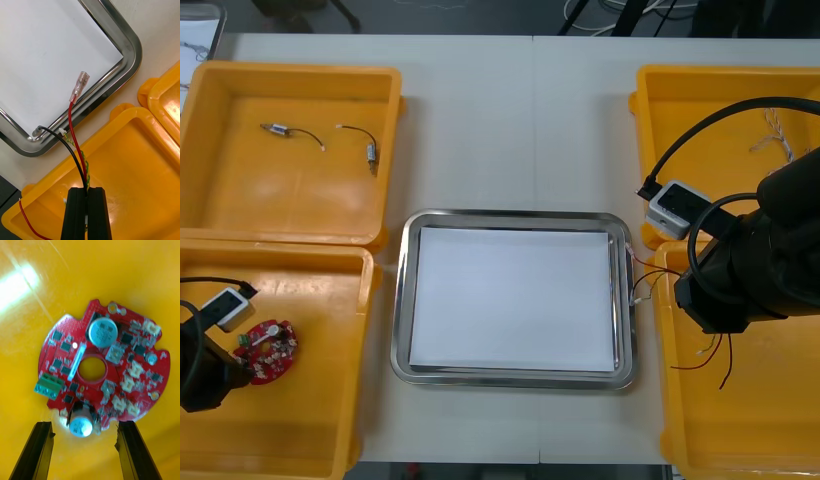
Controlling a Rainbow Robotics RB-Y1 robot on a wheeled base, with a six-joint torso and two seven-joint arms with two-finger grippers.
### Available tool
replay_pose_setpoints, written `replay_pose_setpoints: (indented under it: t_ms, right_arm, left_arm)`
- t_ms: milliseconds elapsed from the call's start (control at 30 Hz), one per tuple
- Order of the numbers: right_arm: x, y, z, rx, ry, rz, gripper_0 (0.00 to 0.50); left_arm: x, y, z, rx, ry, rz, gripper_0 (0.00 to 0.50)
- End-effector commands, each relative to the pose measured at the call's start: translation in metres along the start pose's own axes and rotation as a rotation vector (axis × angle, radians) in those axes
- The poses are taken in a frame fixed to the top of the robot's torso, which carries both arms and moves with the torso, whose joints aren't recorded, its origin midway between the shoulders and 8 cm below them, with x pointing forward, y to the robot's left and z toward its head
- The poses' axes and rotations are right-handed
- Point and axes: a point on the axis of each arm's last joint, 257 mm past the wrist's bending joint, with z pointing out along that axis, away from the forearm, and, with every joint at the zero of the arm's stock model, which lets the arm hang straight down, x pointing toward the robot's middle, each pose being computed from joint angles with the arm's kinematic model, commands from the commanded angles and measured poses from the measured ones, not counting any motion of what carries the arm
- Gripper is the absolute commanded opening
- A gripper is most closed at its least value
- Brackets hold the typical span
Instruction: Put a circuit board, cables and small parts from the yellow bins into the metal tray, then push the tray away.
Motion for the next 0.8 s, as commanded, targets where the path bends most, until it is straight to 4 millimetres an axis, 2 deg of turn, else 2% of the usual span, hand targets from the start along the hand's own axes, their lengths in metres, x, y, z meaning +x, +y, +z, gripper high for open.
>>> replay_pose_setpoints:
  t_ms: [33,467,633,800]
  right_arm:
    - [-0.002,-0.010,-0.007,0.043,-0.003,0.022,0.000]
    - [-0.002,-0.009,-0.007,0.041,-0.004,0.023,0.000]
    - [-0.002,-0.009,-0.007,0.041,-0.003,0.022,0.000]
    - [-0.002,-0.009,-0.007,0.041,-0.003,0.023,0.000]
  left_arm:
    - [-0.025,0.026,-0.036,-0.066,0.001,-0.110,0.500]
    - [-0.043,0.050,-0.075,-0.104,0.024,-0.200,0.500]
    - [-0.044,0.055,-0.085,-0.112,0.023,-0.338,0.500]
    - [-0.045,0.058,-0.085,-0.116,0.000,-0.476,0.500]
